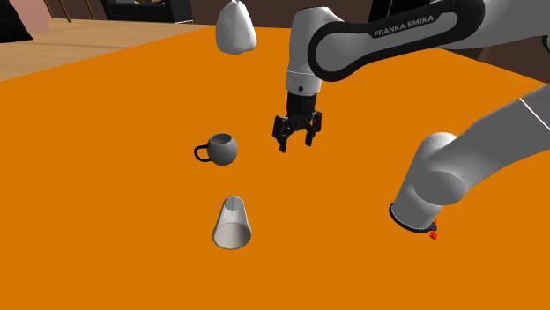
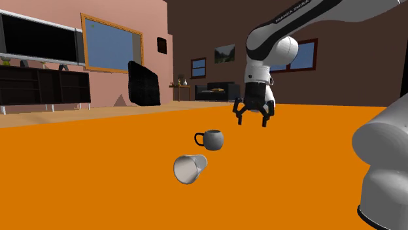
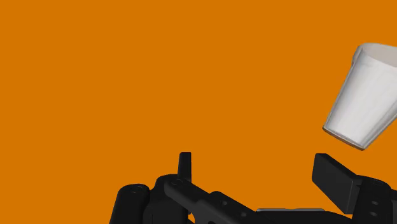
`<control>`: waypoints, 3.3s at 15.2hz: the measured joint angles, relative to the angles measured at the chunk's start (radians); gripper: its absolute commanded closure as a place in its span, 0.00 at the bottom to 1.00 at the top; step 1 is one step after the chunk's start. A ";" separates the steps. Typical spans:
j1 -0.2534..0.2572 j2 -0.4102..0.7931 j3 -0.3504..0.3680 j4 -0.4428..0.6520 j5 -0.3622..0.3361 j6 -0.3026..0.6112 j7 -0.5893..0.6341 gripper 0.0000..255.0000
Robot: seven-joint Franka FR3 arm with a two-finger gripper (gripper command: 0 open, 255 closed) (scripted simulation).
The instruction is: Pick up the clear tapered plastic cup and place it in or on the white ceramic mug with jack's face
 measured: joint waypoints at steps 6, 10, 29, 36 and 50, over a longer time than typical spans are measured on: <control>0.017 0.166 0.111 0.034 0.050 0.177 0.143 0.00; 0.012 0.320 0.179 0.097 0.038 0.298 0.244 0.00; 0.033 0.656 0.268 0.207 -0.104 0.559 0.487 0.00; 0.032 0.656 0.268 0.207 -0.105 0.559 0.487 1.00; 0.026 0.580 0.268 0.244 -0.069 0.453 0.471 1.00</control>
